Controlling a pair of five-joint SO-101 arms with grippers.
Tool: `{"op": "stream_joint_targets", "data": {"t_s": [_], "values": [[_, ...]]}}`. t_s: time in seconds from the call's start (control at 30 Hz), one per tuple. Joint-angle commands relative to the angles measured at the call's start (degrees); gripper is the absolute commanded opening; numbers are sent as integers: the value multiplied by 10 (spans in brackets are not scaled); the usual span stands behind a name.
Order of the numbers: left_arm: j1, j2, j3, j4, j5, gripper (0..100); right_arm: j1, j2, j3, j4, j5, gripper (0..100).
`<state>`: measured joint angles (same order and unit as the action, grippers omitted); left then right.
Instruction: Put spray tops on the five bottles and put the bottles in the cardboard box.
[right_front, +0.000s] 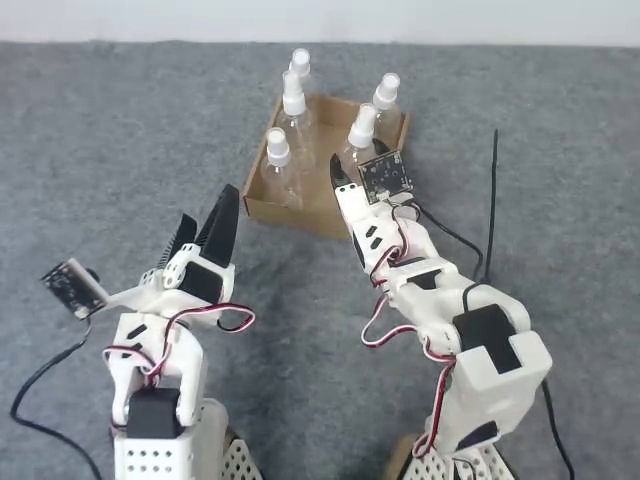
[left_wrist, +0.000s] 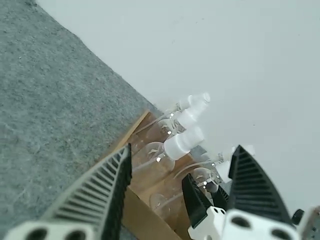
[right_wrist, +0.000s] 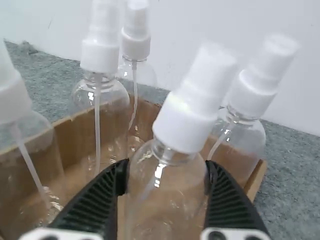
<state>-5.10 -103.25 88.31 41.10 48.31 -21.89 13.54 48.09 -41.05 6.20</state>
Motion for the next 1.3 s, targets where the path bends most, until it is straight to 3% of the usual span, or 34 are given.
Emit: {"op": "stream_joint_targets", "data": {"t_s": [0.0, 0.3, 0.5, 1.17, 1.27], "values": [[0, -11, -10, 1, 1, 297, 10, -7, -11, -10, 9, 125], [0, -11, -9, 1, 1, 297, 10, -7, -11, -10, 9, 125], [0, -11, -9, 1, 1, 297, 10, -7, -11, 1, 9, 208], [0, -11, -8, 0, 1, 297, 29, -70, 20, 23, 8, 212], [0, -11, -8, 0, 1, 297, 34, -82, 18, 59, 5, 258]]}}
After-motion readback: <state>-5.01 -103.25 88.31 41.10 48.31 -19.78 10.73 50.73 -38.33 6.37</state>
